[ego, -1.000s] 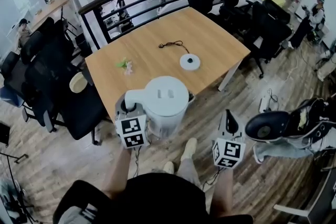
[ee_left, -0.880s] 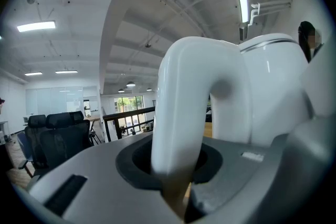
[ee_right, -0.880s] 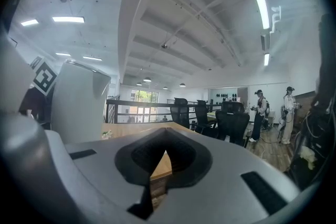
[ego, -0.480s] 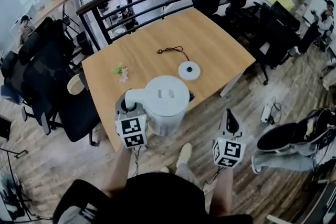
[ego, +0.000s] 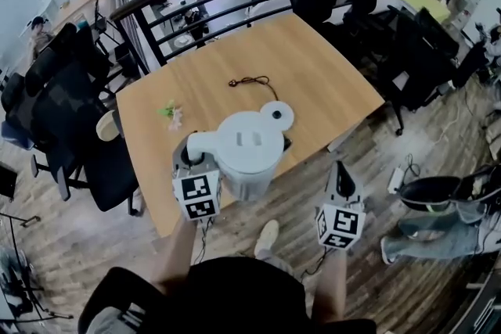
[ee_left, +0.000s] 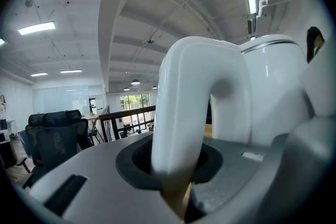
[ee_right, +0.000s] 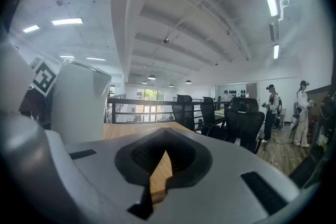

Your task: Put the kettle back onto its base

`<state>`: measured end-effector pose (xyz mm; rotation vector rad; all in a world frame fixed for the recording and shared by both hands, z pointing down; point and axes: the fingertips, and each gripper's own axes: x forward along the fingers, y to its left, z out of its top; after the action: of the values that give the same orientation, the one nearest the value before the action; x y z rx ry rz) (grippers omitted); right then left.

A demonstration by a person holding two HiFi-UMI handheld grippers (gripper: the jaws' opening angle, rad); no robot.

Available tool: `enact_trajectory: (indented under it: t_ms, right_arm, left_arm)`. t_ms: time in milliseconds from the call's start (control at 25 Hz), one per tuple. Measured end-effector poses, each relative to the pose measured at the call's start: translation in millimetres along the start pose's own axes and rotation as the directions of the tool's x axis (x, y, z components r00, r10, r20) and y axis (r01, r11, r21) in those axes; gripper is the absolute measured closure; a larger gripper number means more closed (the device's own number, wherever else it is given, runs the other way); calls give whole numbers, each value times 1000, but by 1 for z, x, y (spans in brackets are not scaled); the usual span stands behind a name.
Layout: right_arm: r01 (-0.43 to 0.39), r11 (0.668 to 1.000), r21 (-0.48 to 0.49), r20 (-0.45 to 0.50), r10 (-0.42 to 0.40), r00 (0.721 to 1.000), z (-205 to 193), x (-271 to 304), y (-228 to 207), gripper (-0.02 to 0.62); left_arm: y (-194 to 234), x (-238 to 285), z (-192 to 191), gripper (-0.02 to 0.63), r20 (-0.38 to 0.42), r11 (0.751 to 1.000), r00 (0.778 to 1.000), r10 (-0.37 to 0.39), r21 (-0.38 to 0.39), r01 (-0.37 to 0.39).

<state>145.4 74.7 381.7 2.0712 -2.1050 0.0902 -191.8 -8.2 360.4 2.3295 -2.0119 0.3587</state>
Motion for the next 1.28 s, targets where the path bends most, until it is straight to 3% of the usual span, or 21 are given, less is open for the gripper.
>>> enact_trajectory:
  t_ms: [560, 1280]
  right_arm:
    - [-79, 997, -10, 5, 79, 997, -2, 66, -41, 597]
    - [-128, 992, 1, 15, 128, 992, 2, 136, -50, 597]
  left_arm:
    - [-31, 49, 10, 537, 22, 997, 997, 75, -20, -75]
    - [-34, 108, 14, 532, 54, 992, 991, 121, -51, -118]
